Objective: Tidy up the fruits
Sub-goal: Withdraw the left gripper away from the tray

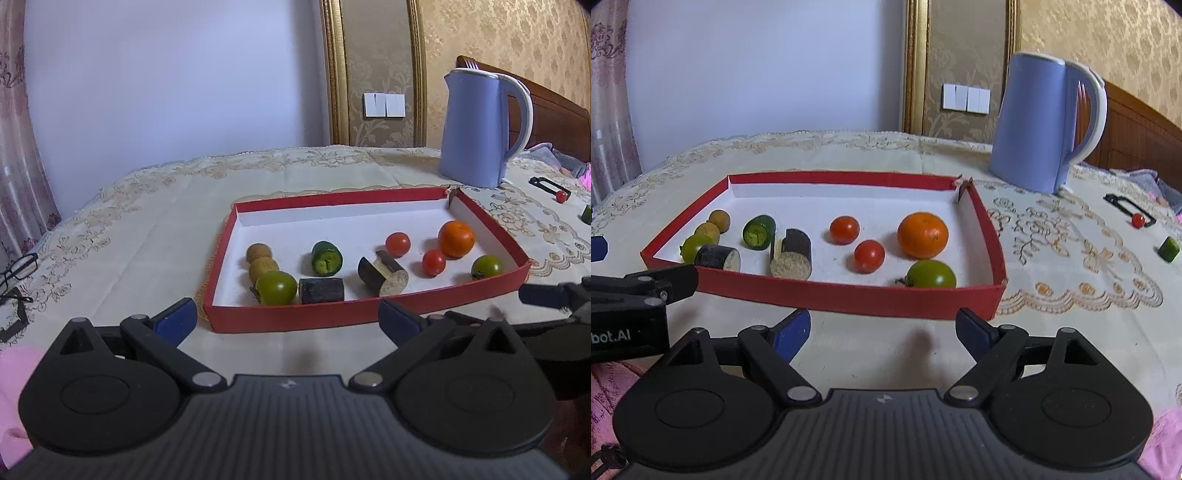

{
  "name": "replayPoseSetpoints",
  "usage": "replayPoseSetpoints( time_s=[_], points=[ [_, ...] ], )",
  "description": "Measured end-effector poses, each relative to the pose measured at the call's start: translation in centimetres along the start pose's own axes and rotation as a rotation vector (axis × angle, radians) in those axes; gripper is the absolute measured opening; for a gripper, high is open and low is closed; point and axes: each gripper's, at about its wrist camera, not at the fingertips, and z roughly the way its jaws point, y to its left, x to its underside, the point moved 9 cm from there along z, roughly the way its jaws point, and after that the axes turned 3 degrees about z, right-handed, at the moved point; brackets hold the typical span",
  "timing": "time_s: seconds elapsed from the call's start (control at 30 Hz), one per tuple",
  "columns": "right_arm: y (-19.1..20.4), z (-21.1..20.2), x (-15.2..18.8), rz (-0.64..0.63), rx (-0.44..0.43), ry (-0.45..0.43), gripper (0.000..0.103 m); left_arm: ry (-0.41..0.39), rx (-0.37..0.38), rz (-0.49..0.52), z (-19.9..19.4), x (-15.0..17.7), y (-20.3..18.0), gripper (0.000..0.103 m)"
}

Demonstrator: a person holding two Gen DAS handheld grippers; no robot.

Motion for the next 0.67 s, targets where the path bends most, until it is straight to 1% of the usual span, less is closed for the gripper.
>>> replayPoseSetpoints(
  time_s=[0.13, 0.23, 0.43, 0.57, 0.67],
  points=[
    [0.1, 0.2, 0.4, 0.019, 0.009, 0.015, 0.086, -0.003, -0.018, 0.007, 0.1, 0.0, -0.3, 0.103],
    [0.1, 0.4, 0.5, 0.02, 0.046, 0.016, 0.086, -0.009, -0.027, 0.011, 0.1, 0.0, -0.4, 0.103],
    [-0.6, 0.4, 0.6, 0.065, 0.072, 0.011, 0.086, -0.009, -0.031, 0.013, 0.3, 0.2, -0.4, 0.103],
    [-1.3, 0.4, 0.5, 0.1, 0.081, 0.002, 0.086, -0.019, 0.005, 0.026, 0.2, 0.4, -0.9, 0.103],
    [-1.5, 0.6, 0.6, 0.109, 0.087, 0.007, 0.086, -0.036, -0.019, 0.054, 0.1, 0.5, -1.2, 0.103]
  ],
)
